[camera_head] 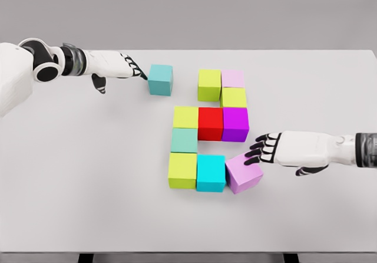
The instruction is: Assemble the squares on the desktop into the number 2
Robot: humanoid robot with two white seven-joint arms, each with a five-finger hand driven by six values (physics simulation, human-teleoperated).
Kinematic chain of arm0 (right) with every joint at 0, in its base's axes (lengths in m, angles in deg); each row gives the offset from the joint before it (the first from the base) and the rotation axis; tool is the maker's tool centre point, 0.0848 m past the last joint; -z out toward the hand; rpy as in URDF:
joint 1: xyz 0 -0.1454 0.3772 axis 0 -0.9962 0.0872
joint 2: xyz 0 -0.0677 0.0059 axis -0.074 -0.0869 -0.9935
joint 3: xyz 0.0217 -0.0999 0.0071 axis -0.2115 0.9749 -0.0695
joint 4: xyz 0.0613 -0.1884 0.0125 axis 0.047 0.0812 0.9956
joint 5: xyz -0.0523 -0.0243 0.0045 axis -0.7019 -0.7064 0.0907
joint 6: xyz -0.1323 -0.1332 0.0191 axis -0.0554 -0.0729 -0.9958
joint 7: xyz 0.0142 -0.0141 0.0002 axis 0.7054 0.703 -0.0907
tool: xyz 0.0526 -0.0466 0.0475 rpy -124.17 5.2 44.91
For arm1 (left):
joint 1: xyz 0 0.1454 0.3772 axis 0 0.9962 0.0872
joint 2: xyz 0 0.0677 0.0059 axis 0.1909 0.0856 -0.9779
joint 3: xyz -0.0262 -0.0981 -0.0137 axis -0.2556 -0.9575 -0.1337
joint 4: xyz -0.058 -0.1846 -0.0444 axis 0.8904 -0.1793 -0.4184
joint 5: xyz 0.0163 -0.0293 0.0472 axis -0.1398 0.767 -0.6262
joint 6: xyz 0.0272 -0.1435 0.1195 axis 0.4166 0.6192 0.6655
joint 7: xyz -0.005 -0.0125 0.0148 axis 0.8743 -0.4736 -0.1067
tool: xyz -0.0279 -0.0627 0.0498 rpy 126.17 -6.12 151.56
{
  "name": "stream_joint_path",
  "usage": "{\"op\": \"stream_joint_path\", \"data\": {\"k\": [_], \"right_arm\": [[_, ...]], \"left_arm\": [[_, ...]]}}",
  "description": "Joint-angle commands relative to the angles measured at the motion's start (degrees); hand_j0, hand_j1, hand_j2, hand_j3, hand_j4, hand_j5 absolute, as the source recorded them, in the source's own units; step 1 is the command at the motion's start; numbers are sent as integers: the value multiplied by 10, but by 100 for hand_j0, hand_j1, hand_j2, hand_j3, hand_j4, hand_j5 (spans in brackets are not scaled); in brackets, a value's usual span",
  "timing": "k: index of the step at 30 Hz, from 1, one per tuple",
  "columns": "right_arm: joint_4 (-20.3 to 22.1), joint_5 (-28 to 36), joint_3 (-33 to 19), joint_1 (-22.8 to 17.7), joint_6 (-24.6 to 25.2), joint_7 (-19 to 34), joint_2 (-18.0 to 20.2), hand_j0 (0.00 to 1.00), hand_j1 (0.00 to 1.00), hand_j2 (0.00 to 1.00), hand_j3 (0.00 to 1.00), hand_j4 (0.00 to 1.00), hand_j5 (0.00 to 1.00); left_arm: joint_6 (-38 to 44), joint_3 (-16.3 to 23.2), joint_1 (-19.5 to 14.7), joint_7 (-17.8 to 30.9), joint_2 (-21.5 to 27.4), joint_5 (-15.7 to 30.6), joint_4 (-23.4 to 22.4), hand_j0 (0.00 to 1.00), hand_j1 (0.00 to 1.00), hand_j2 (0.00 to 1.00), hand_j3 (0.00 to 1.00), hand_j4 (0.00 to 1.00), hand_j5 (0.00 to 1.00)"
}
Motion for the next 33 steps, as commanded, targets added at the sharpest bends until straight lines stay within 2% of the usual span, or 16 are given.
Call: {"op": "stream_joint_path", "data": {"k": [1,7,20,22,23,25,27,33], "right_arm": [[0,-10,0,0,1,1,-6,100,100,100,100,100,100],[-1,-26,-6,0,1,0,2,100,100,100,100,100,100],[-8,-59,-16,-2,1,-2,68,100,100,100,100,100,100],[-29,-61,-25,-1,1,-2,69,100,100,100,100,100,100],[-46,-61,-50,-1,1,-3,60,100,100,100,100,100,100],[-62,-61,-65,1,1,-2,39,100,100,100,100,100,100],[-70,-61,-69,8,1,-2,26,100,100,100,100,100,100],[-164,-105,-72,54,1,0,-67,100,100,100,100,100,100]], "left_arm": [[1,-1,0,0,0,2,-2,100,100,100,100,100,100],[1,-1,0,0,-7,3,2,100,100,100,100,100,100],[1,-3,-2,0,-18,2,-3,100,100,100,100,100,100],[1,-4,-6,0,-19,2,-10,100,100,100,100,100,100],[1,-9,-6,0,-19,2,-11,100,100,100,100,100,100],[1,-9,-6,0,-19,3,-11,100,100,100,100,100,100],[1,-10,-6,0,-19,2,-11,100,100,100,100,100,100],[1,-14,-6,0,-19,2,-21,100,100,100,100,100,100]]}}
